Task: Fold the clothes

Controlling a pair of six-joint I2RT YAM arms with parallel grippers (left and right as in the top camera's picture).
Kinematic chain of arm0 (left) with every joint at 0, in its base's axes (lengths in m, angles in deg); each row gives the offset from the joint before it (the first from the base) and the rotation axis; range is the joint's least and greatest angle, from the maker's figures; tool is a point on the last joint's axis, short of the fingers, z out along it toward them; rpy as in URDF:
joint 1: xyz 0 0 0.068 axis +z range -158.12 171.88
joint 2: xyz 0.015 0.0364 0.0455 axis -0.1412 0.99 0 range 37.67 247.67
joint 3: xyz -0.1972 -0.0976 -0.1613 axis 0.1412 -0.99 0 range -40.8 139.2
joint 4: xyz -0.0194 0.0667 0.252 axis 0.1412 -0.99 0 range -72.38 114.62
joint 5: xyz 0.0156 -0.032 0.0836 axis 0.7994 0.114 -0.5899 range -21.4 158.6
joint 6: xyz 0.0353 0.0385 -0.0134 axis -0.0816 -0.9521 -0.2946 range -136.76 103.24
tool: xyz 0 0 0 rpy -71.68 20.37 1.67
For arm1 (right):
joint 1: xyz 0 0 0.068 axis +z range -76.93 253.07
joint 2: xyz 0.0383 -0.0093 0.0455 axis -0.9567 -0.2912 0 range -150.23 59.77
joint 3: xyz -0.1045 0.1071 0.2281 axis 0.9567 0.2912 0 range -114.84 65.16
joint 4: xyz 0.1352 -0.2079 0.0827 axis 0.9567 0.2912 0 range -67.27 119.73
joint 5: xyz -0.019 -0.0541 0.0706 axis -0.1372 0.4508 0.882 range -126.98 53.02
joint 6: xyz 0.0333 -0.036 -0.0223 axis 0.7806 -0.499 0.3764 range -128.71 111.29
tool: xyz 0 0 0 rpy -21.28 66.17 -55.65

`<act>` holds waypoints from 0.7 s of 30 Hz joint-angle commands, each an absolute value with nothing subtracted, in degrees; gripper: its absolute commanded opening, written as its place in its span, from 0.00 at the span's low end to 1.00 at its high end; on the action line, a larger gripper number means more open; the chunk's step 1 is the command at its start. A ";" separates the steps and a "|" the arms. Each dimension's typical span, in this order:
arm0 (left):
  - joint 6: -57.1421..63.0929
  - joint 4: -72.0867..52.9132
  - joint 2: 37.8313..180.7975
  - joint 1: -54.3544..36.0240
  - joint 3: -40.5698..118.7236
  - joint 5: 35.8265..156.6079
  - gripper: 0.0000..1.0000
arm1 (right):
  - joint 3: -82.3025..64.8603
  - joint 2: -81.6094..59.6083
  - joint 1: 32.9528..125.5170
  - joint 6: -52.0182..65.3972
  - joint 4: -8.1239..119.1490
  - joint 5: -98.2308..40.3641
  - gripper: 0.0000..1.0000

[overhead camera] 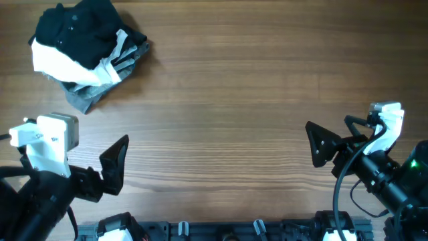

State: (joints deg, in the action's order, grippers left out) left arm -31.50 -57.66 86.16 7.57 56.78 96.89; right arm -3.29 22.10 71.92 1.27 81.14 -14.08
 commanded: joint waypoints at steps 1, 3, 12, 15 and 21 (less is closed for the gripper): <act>-32.66 -57.53 85.81 7.15 56.82 96.37 1.00 | -3.36 21.82 72.36 8.53 83.19 -13.99 1.00; -32.64 -57.53 85.83 7.15 56.82 96.35 1.00 | -3.36 21.69 72.36 17.03 83.50 -14.02 1.00; -32.64 -57.53 85.83 7.15 56.82 96.37 1.00 | -1.78 21.95 72.36 17.62 81.71 -27.90 1.00; -32.64 -57.53 85.83 7.15 56.82 96.37 1.00 | 3.60 26.41 72.36 9.40 71.06 -27.57 1.00; -32.66 -57.53 85.81 7.15 56.82 96.35 1.00 | 25.19 45.97 72.36 7.96 56.42 -28.42 1.00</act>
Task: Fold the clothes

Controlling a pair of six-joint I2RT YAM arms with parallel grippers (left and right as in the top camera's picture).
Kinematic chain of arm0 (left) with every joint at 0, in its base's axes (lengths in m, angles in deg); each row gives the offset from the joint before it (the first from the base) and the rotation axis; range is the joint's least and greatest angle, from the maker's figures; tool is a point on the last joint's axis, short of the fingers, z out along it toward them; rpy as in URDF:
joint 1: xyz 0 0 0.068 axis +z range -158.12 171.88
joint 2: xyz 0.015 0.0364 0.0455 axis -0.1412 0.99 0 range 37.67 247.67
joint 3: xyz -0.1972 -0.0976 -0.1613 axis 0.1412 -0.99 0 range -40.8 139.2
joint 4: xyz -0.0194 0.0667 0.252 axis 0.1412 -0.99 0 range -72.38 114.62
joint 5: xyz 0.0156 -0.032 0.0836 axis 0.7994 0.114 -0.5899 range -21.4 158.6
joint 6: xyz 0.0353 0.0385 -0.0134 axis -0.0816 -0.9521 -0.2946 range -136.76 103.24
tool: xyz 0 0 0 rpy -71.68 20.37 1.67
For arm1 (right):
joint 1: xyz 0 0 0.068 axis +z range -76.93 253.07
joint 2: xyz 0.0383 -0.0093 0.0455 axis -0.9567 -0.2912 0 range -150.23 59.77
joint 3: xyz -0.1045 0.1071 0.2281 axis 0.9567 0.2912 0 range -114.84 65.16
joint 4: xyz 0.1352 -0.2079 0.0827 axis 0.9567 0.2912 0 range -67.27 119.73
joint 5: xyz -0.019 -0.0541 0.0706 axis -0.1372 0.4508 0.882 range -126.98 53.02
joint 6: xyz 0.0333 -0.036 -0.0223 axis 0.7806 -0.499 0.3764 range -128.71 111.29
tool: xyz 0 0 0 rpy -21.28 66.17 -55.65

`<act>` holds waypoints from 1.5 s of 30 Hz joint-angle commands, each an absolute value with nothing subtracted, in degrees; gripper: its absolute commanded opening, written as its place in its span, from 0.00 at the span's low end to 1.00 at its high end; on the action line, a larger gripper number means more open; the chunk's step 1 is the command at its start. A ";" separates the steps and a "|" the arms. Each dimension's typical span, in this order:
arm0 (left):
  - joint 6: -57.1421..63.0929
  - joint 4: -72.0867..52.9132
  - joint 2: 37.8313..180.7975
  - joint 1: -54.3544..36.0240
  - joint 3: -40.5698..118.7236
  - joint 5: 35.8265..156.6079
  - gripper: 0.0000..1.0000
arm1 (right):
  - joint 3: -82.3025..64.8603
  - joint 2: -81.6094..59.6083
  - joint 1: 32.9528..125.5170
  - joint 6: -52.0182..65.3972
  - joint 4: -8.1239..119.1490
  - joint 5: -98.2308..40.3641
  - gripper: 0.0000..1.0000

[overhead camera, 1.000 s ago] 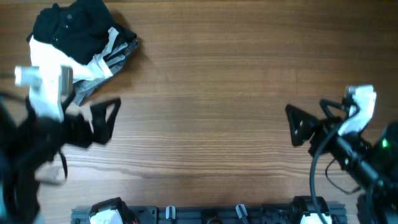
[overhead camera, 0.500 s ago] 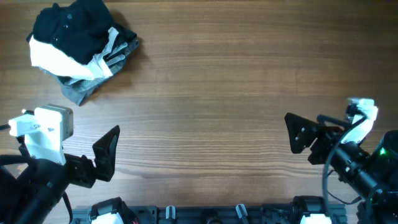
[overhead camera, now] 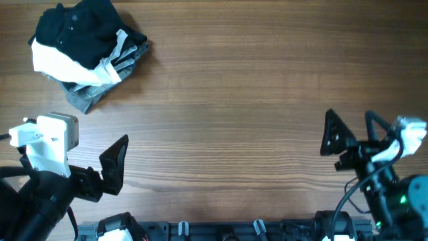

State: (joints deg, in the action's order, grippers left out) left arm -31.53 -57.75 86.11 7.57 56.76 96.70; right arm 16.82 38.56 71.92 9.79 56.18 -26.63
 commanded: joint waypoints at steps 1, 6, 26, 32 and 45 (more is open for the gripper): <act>-32.64 -57.53 85.81 7.15 56.82 96.37 1.00 | 28.58 49.18 72.36 8.44 56.22 -28.05 1.00; -32.64 -57.53 85.83 7.15 56.82 96.35 1.00 | 41.69 59.43 72.38 -8.52 46.65 -15.57 1.00; -32.64 -57.53 85.83 7.15 56.82 96.35 1.00 | 64.86 59.56 72.51 -16.22 20.64 -7.96 0.99; -32.64 -57.53 85.81 7.15 56.82 96.35 1.00 | 64.86 59.56 72.51 -16.24 20.64 -7.96 1.00; -33.08 -57.97 85.81 2.10 56.26 95.47 1.00 | 64.86 59.52 72.51 -16.24 20.64 -7.96 1.00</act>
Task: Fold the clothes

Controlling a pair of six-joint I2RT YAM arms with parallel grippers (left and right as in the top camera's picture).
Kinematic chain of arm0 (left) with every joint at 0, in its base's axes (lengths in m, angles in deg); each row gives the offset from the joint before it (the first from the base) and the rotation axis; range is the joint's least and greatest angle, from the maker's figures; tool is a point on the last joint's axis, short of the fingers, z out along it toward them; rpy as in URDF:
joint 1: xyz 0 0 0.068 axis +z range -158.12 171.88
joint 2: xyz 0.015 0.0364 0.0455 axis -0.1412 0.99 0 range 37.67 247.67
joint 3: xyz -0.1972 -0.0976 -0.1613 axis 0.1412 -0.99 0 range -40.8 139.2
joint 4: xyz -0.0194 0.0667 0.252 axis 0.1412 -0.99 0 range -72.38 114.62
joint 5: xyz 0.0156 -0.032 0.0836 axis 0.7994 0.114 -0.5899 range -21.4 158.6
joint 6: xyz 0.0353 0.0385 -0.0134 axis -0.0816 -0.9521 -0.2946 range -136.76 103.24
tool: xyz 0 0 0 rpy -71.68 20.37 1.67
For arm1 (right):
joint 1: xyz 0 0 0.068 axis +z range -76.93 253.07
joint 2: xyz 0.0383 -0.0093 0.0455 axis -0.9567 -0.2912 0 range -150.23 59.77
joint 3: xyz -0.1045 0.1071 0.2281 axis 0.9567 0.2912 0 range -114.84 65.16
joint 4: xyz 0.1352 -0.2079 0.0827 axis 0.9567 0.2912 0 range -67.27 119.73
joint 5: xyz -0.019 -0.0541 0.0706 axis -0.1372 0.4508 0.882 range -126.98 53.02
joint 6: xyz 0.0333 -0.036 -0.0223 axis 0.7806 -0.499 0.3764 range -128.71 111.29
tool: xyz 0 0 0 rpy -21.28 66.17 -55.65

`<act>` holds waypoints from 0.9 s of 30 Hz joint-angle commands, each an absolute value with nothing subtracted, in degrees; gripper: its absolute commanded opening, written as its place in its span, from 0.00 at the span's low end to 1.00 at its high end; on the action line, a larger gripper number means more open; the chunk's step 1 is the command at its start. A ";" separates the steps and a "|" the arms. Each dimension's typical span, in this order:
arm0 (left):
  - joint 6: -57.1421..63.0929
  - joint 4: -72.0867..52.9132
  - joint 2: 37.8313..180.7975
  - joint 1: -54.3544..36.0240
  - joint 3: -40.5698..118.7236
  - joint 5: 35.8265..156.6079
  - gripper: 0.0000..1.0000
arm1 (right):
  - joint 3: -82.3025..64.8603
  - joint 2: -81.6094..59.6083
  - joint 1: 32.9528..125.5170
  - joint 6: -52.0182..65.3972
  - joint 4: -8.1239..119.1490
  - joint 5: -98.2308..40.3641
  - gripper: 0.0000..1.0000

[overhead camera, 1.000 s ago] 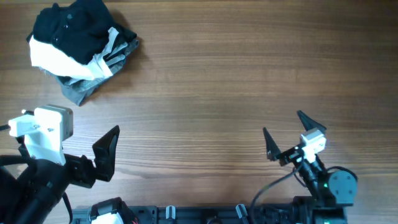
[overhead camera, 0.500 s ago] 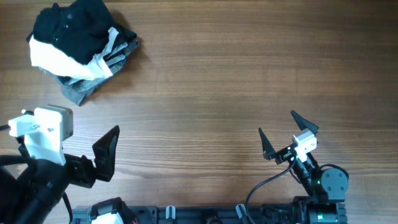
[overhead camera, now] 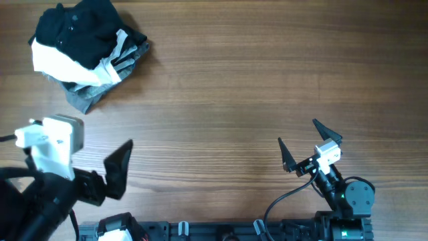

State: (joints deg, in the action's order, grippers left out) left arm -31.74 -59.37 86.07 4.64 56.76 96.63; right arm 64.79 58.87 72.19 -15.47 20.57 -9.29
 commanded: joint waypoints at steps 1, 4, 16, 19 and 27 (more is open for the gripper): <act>-33.06 -56.24 85.79 1.40 55.36 95.47 1.00 | 64.86 59.50 72.51 -16.22 20.64 -7.96 1.00; -29.32 -44.92 83.80 -2.73 47.27 94.05 1.00 | 64.86 59.50 72.51 -16.22 20.64 -7.98 1.00; -19.07 -3.32 55.38 -7.32 -7.52 82.03 1.00 | 64.86 59.50 72.51 -16.24 20.64 -7.96 1.00; -19.11 2.05 46.86 -7.32 -17.45 81.07 1.00 | 64.86 59.50 72.51 -16.24 20.64 -7.96 1.00; -19.48 18.51 37.85 -7.32 -35.96 81.09 1.00 | 64.86 59.50 72.51 -16.24 20.64 -7.96 1.00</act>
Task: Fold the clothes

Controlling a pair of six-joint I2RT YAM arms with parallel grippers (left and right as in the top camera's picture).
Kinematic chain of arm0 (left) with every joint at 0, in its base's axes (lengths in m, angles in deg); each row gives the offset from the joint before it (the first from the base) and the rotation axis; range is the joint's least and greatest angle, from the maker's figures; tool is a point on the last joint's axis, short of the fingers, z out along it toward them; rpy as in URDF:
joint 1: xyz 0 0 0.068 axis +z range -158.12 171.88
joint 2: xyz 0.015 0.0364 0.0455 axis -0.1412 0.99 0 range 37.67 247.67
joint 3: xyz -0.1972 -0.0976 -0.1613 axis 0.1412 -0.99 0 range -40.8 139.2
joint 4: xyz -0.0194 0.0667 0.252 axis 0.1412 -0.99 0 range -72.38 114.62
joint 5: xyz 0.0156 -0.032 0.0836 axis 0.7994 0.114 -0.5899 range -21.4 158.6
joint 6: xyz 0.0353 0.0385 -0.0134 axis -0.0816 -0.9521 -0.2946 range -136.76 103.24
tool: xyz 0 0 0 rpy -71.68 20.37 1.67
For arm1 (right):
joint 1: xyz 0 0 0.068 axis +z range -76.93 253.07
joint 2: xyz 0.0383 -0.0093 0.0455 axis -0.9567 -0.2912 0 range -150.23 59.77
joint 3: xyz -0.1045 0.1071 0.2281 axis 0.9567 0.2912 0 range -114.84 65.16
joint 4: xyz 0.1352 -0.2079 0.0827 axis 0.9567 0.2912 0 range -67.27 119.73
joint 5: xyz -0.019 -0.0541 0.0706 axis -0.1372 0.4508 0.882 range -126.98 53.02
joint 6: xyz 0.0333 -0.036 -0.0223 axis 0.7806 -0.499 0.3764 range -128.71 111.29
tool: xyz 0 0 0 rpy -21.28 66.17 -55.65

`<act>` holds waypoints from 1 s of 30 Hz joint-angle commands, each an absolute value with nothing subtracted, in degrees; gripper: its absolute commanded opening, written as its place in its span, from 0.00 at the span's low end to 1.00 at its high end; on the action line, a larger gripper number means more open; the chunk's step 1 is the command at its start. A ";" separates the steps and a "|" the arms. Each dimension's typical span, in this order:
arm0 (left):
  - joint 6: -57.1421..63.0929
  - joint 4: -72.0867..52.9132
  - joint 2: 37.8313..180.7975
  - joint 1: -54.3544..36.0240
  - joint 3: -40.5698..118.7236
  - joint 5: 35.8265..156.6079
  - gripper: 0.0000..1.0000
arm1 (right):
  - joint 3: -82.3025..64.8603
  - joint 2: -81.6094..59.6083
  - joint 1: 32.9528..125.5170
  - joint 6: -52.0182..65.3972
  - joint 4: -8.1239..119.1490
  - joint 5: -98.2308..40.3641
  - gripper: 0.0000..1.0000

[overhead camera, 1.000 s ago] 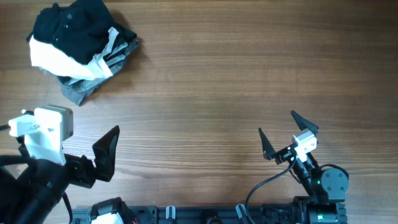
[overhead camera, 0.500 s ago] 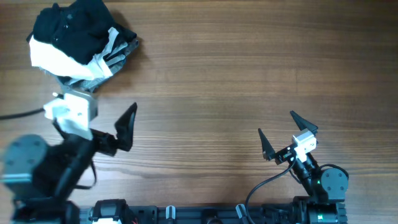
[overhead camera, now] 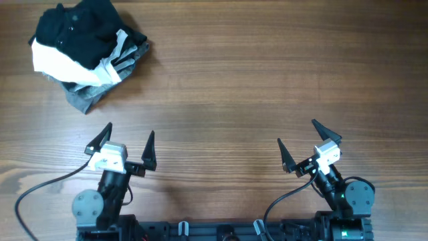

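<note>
A heap of clothes (overhead camera: 85, 51) lies at the table's far left corner: a black garment on top, white and grey ones under it. My left gripper (overhead camera: 127, 140) stands open near the front edge at left, nothing between its fingers, well short of the heap. My right gripper (overhead camera: 304, 144) stands open near the front edge at right, also holding nothing and far from the clothes.
The wooden table (overhead camera: 234, 87) stretches bare between the heap and both grippers. Both arm bases (overhead camera: 93, 207) sit at the front edge with cables trailing beside them.
My left arm has drawn back from a raised pose at the far left to a low pose over its base, gripper open and pointing away. The right arm and the clothes are unchanged.
Both arms were raised at the table's sides, grippers open, the heap untouched at far left. The right arm shifted further right, then stood folded low over its base. The left arm now stands folded low as well. The clothes have not moved.
</note>
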State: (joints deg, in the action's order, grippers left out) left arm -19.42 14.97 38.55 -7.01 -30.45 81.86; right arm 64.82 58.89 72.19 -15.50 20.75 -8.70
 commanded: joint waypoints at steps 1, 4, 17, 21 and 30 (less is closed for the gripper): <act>-19.46 20.72 37.85 -7.27 -38.82 81.14 1.00 | 64.86 59.52 72.51 -16.24 20.64 -7.96 1.00; -19.48 21.53 37.83 -6.84 -40.46 81.09 1.00 | 64.86 59.50 72.51 -16.24 20.64 -7.96 1.00; -19.46 21.48 38.05 -6.51 -40.46 81.11 1.00 | 64.86 59.50 72.51 -16.22 20.64 -7.96 1.00; -19.48 21.48 38.05 -6.51 -40.46 81.11 1.00 | 64.86 59.50 72.51 -16.22 20.64 -7.96 1.00; -19.46 21.48 38.05 -6.51 -40.46 81.11 1.00 | 64.86 59.52 72.51 -16.24 20.64 -7.96 1.00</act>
